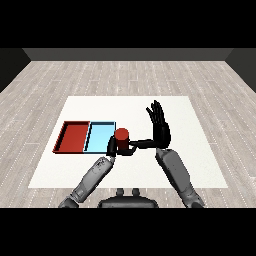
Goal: Pick the red can and put it in the red box
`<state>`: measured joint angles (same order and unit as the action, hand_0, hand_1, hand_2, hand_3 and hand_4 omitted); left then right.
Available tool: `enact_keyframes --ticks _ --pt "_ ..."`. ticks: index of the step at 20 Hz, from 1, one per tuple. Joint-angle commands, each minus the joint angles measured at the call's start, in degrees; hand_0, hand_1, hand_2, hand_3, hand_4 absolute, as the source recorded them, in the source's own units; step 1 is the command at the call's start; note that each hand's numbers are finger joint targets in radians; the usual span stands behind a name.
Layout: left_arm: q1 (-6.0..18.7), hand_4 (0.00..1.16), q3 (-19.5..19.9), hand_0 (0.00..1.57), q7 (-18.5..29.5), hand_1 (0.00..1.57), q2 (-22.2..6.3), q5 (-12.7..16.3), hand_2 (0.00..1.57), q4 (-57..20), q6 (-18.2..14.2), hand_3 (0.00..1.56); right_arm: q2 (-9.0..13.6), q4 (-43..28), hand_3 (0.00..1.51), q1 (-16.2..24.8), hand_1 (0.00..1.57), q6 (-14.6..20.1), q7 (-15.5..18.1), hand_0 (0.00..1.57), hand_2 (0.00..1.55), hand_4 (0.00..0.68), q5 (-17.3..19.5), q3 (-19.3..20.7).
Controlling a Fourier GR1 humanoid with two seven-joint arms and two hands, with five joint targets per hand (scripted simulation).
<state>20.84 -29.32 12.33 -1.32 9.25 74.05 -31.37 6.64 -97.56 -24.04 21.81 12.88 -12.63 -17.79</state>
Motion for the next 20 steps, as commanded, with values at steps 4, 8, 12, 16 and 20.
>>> enact_keyframes --ticks 4,8,12,16,20 --pt "-2.2 1.13 4.4 1.57 -1.4 1.57 -4.8 -0.9 1.57 4.8 3.0 1.46 4.6 -8.2 0.00 9.5 0.00 -3.5 0.3 0.00 0.00 0.000 -4.2 8.9" --pt "-2.5 1.12 7.1 1.57 -3.2 1.57 -8.6 -3.4 1.57 8.6 2.9 1.46 5.1 -4.6 0.00 11.4 0.00 -6.8 1.4 0.00 0.00 0.000 -5.1 10.8" --pt "-0.5 1.11 10.1 1.57 -9.6 1.57 -13.2 -5.4 1.56 10.6 2.4 1.46 6.5 0.2 0.00 15.2 0.00 -10.0 6.3 0.00 0.00 0.000 -6.2 14.9" --pt "-1.1 1.12 14.1 1.57 -11.9 1.57 -18.1 -5.1 1.56 12.5 4.8 1.42 6.1 4.6 0.00 18.6 0.00 -9.8 7.4 0.00 0.00 0.000 -3.4 13.8" --pt "4.4 1.13 15.3 1.57 -12.6 1.57 -17.9 -10.3 1.55 4.0 3.3 1.44 8.0 8.5 0.00 21.0 0.00 -14.9 9.1 0.00 0.00 0.000 -5.9 16.7"
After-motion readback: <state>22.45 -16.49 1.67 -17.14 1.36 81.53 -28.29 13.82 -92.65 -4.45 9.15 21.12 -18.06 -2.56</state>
